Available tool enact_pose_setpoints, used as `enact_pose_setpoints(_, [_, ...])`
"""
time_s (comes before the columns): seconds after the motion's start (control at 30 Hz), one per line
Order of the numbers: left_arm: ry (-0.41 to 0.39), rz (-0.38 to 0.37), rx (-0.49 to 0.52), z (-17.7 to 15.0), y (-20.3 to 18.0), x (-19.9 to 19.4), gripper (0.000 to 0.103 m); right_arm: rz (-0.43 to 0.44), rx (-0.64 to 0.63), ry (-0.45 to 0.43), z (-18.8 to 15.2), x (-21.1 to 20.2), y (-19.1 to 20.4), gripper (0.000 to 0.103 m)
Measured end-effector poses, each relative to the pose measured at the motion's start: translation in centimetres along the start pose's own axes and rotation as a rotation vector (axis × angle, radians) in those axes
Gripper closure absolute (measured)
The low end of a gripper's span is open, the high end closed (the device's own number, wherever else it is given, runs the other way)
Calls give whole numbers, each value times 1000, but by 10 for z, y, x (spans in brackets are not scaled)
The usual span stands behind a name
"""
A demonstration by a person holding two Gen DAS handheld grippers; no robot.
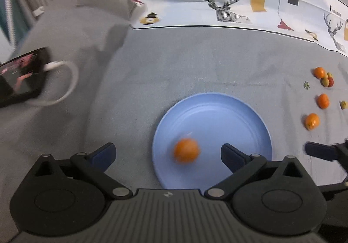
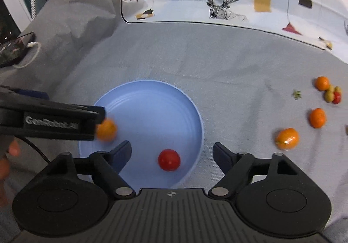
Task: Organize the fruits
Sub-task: 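Open both tools to drop the orange and red tomato onto the plate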
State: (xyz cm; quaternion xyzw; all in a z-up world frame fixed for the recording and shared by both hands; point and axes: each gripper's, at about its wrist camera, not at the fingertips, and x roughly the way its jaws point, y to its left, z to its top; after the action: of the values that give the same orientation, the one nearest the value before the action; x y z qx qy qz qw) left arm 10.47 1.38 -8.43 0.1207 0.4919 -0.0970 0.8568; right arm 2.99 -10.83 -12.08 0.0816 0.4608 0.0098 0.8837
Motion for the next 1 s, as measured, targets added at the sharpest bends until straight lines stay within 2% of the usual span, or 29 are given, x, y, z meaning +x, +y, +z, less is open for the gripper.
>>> enact_pose_setpoints(0.2, [40,36,-40,-44,8,-45,0,20,1,-8,-34,-53,5,8])
enact_pose_setpoints(0.3, [50,8,-81,-62,11,-69,0,13,-22,-56,-44,-79,11,6])
enact_pose_setpoints(0.47, [-32,41,-62,-86,4,-108,0,-16,-43,-168,-53,-117,16,5])
enact_pose_setpoints(1.0, [-194,45,-62,-122,-10,-189,0,-54,-77,-364,-95,-203,21,1])
